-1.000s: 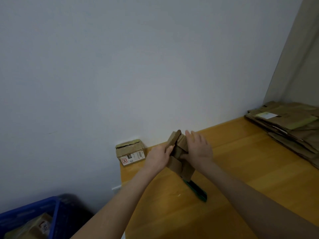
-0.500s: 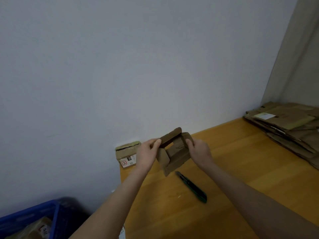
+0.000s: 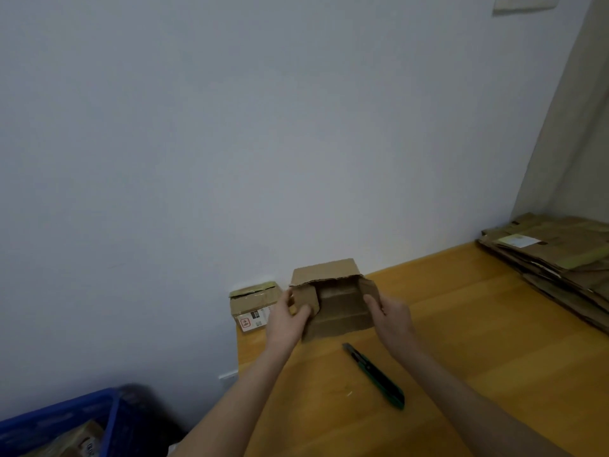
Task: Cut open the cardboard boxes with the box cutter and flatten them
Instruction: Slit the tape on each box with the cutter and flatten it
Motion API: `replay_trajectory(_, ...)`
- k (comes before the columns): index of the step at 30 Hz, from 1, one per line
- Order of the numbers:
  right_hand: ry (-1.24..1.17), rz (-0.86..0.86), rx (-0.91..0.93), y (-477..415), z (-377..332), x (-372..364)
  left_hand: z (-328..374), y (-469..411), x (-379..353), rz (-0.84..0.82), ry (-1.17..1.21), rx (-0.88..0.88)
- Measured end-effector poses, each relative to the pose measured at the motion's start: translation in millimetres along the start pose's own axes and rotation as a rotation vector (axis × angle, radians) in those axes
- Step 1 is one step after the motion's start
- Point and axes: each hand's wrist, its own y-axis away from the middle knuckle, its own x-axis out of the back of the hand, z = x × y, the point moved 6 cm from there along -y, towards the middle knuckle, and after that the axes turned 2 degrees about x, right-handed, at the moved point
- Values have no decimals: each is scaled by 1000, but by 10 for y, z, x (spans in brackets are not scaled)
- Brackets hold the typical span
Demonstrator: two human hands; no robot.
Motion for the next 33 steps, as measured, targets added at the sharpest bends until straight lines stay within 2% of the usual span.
replay_trajectory(2, 7, -16, 24, 30, -32, -12, 79, 14, -35, 0, 19, -13)
replay_trajectory(5, -17, -69, 59, 107, -62, -115, 62, 15, 10, 143, 126, 97)
replay_trajectory(9, -97, -169, 19, 206, 19, -227, -23, -10, 168, 241, -4, 169)
replay_trajectory(11, -155, -170, -41, 215, 62, -222, -19, -29, 140, 151, 47, 119)
replay_trajectory(15, -252, -94, -200, 165, 199, -65, 18, 31, 64, -181, 157, 67)
replay_trajectory(19, -517, -96, -360, 165, 267, 85, -25, 22, 80, -590, 538, 120)
replay_trajectory(21, -598, -106, -380, 177, 280, 106, -2, -7, 112, -641, 661, 189)
replay_trajectory(26, -565, -289, -208, 179, 145, 28, 130, -15, 148, -489, 494, 305)
replay_trajectory(28, -411, -387, -169, 191, 137, 14, 176, -13, 183, -443, 514, 288)
replay_trajectory(30, -277, -400, -239, 185, 268, 47, 220, -43, 235, -424, 466, 149)
replay_trajectory(33, -450, -212, -485, 122, 445, 203, 282, -23, 249, -375, 76, -145)
